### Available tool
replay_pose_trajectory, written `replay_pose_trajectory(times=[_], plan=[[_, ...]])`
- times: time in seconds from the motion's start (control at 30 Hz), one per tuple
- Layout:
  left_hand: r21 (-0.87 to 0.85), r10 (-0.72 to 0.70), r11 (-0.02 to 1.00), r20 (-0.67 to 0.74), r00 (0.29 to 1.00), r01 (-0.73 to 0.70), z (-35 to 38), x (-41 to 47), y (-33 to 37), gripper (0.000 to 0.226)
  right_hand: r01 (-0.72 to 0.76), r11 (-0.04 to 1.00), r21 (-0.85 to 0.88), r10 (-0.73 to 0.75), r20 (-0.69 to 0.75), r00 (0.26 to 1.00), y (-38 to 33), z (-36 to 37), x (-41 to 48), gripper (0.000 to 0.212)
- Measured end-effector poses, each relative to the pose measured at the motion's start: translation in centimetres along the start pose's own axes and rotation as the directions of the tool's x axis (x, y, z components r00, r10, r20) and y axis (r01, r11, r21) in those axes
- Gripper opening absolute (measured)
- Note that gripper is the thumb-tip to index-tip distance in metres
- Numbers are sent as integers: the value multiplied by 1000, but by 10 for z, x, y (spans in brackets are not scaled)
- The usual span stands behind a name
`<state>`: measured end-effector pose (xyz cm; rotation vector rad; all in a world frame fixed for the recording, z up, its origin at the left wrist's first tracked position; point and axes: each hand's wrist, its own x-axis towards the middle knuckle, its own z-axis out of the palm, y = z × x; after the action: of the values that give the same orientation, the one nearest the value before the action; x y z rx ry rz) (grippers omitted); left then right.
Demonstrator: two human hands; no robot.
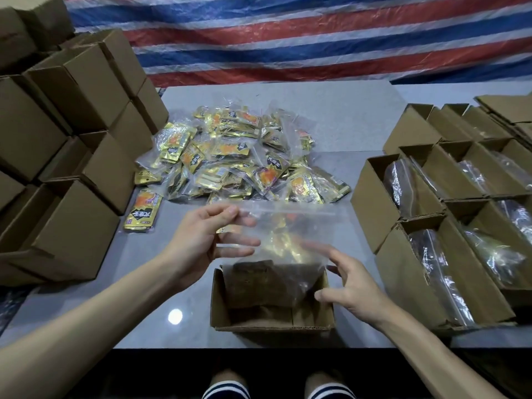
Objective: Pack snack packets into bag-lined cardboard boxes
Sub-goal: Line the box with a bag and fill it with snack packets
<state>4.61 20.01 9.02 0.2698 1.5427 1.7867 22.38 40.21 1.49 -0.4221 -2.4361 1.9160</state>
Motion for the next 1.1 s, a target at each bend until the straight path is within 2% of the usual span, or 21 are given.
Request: replay_pose_trajectory(times=[0.07,0.13,0.2,0.27,0.33,0.43,0.53,0.6,0.73,0.93,1.1], plan=[[-27,-30,999,-48,998,29,-6,3,-13,21,73,997,-21,-75,-76,994,-1,1,1,50],[-4,-23,1000,-69,997,23,-10,5,-22,19,128,987,-95,-148,-241,959,-3,5,4,27],[106,37,994,-74,997,-29,-13,4,-28,19,138,974,-179,-197,-371,908,-4,6,7,30],[344,153,932,-81,985,-116,-17,4,-30,16,125,977,-172,-188,-431,883,-7,5,10,37],[560,263,808,-63,963,-184,-22,3,-26,16,91,987,-132,-142,-446,884,-10,3,11,37],[680,346,700,-57,937,-217,-23,1,-21,15,36,999,-26,-44,-406,913,-16,4,12,26],[688,369,692,-74,926,-221,-21,-3,-19,17,-14,994,111,51,-342,938,-22,9,12,25],[684,358,697,-73,931,-215,-20,-7,-17,17,-51,989,138,95,-333,938,-24,10,12,19],[631,260,757,-54,964,-169,-19,-15,-14,22,-104,990,92,130,-345,930,-25,10,9,23],[628,156,773,-50,986,-91,-14,-17,-9,23,-332,941,64,338,-219,915,-31,8,13,23],[420,63,907,-87,994,-20,-2,-7,-16,21,-310,938,154,341,-262,903,-30,16,19,9]])
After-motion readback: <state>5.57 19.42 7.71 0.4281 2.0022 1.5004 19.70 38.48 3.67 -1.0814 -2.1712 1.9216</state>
